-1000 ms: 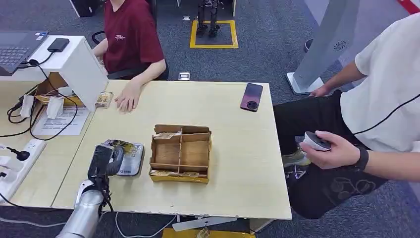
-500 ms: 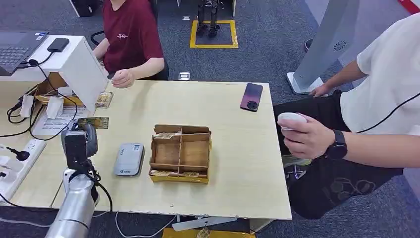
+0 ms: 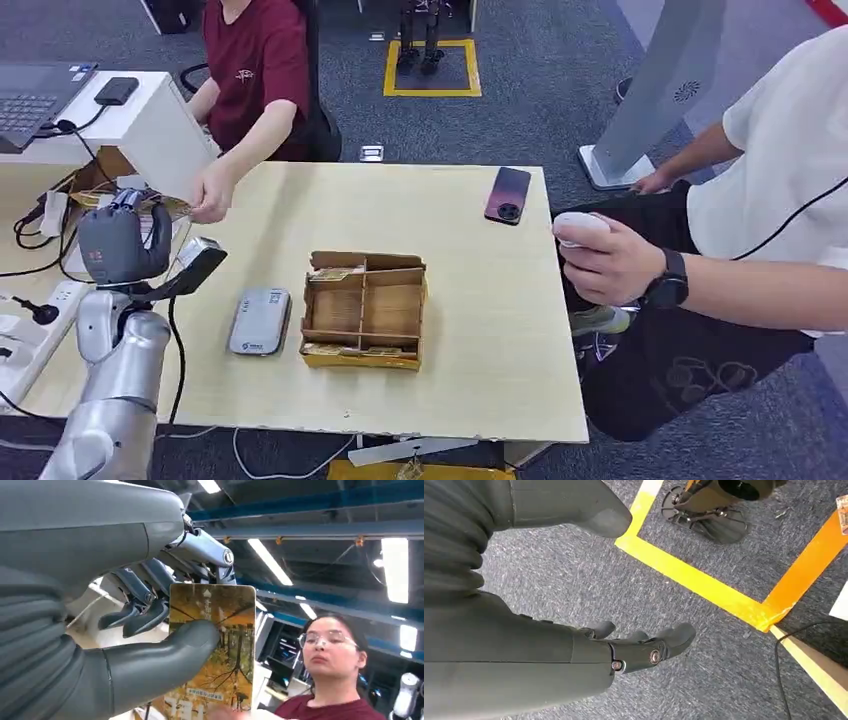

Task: Pass the card to the sensor for recognition and then transmit it.

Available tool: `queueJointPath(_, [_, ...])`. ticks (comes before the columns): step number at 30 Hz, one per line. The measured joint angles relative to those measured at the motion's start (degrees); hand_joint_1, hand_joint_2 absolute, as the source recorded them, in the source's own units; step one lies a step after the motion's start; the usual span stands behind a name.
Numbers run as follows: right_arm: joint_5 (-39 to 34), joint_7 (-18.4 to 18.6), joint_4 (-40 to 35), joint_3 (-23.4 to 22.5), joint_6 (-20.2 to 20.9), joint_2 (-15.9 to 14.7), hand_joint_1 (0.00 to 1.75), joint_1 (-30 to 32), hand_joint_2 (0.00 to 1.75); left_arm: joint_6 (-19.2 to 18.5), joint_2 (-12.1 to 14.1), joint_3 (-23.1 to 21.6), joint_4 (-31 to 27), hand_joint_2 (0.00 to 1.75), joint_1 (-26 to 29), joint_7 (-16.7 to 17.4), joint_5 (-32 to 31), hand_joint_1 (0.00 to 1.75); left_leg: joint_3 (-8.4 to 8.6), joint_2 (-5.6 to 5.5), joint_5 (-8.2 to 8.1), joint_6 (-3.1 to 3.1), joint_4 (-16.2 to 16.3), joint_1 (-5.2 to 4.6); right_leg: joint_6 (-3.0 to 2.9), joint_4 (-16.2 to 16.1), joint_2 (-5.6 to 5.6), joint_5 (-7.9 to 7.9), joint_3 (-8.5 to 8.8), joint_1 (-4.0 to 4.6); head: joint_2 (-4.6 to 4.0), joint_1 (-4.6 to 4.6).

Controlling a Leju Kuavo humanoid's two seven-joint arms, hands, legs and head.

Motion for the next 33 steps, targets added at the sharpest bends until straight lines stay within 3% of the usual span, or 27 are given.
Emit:
queueJointPath(5, [0.28, 0.33, 0.00, 0.00, -0.02, 0.00, 0.00, 0.42, 1.75, 0.00, -0.92, 3.03, 0.59, 1.75, -0.60, -1.53, 0.54, 1.75, 0.00, 0.06, 0.00, 0.00, 0.00, 0.00, -0.01, 0.00, 0.07, 0.01, -0.03, 0.00, 0.00, 0.00])
queueJointPath(6, [0.31, 0.33, 0.00, 0.00, 0.00, 0.00, 0.00, 0.45, 1.75, 0.00, -1.07, 3.30, 0.74, 1.75, -0.66, -1.66, 0.66, 0.00, 0.00, 0.06, 0.00, 0.00, 0.00, 0.00, -0.01, 0.00, 0.07, 0.01, -0.03, 0.00, 0.00, 0.00])
queueJointPath(10, [0.33, 0.33, 0.00, -0.02, 0.00, 0.00, 0.00, 0.51, 1.75, -0.02, -1.40, 3.71, 1.44, 1.75, -1.00, -2.05, 2.76, 0.00, -0.02, 0.05, 0.00, 0.00, 0.00, 0.00, 0.00, 0.00, 0.06, 0.00, -0.03, 0.00, 0.00, 0.00])
queueJointPath(13, [0.50, 0.28, 0.00, -0.11, 0.07, 0.02, 0.00, 0.45, 1.75, -1.97, -1.38, 2.97, 4.20, 1.75, -2.10, 0.05, 14.38, 0.00, -0.02, 0.05, 0.00, 0.00, 0.00, 0.00, 0.00, 0.01, 0.06, 0.00, -0.04, 0.00, 0.00, 0.00])
queueJointPath(17, [0.52, 0.17, 0.00, -0.57, -0.02, 0.07, 0.00, 0.50, 1.75, -6.04, -0.83, -1.17, 4.79, 1.75, -1.84, 3.08, 26.63, 0.00, -0.04, 0.04, 0.00, 0.00, -0.01, 0.00, -0.01, 0.03, 0.05, 0.01, -0.02, 0.00, 0.00, 0.00])
queueJointPath(26, [0.52, 0.17, 0.00, -0.59, -0.02, 0.07, 0.00, 0.51, 1.75, -6.32, -0.83, -1.39, 4.79, 1.75, -1.79, 3.15, 27.12, 0.00, -0.04, 0.04, 0.00, -0.01, -0.01, 0.00, -0.01, 0.02, 0.05, 0.01, -0.02, 0.00, 0.00, 0.00])
queueJointPath(27, [0.48, 0.17, 0.00, -0.98, -0.07, 0.09, 0.00, 0.72, 1.75, -12.99, 0.38, -4.76, 2.63, 1.75, 0.27, 2.89, 35.15, 0.00, -0.02, 0.11, 0.00, -0.01, -0.01, 0.00, -0.01, 0.03, 0.12, 0.00, -0.04, 0.00, 0.00, -0.02])
queueJointPath(28, [0.48, 0.17, 0.00, -1.23, -0.11, 0.09, 0.00, 0.88, 1.75, -14.65, 0.68, -5.58, 1.83, 1.75, 0.88, 2.80, 36.73, 0.00, -0.03, 0.10, 0.00, -0.01, -0.01, 0.00, -0.01, 0.03, 0.13, 0.00, -0.04, 0.00, 0.00, 0.00])
queueJointPath(29, [0.26, -0.20, 0.02, -1.84, -0.31, 0.07, 0.00, 1.38, 1.75, -19.51, 1.45, -7.79, -1.58, 1.75, 3.64, 2.78, 40.95, 0.00, -0.04, 0.09, -0.01, -0.01, -0.02, 0.00, -0.01, 0.03, 0.10, -0.02, -0.05, 0.00, 0.00, 0.00])
queueJointPath(30, [-0.59, -1.09, 0.04, -3.10, -0.85, 0.07, 0.00, 2.17, 1.75, -28.57, 2.52, -12.14, -10.35, 1.75, 10.02, 2.67, 45.85, 0.00, -0.07, 0.08, -0.05, -0.03, -0.02, -0.01, 0.00, 0.02, 0.08, -0.06, -0.09, 0.00, 0.00, 0.00])
queueJointPath(31, [-0.70, -1.51, 0.07, -3.76, -0.96, 0.07, 0.00, 2.67, 1.75, -29.27, 2.97, -15.39, -17.07, 1.75, 14.32, 3.22, 46.38, 0.00, -0.10, 0.07, -0.05, -0.03, -0.02, -0.01, 0.01, 0.01, 0.06, -0.06, -0.11, 0.00, 0.00, 0.00])
queueJointPath(33, [-0.68, -1.51, 0.07, -3.96, -0.96, 0.07, 0.00, 2.70, 1.75, -29.33, 3.13, -15.72, -18.19, 1.75, 14.90, 3.24, 46.40, 0.00, -0.09, 0.07, -0.03, -0.04, -0.02, -0.01, 0.00, 0.01, 0.05, -0.05, -0.11, 0.00, 0.00, 0.00])
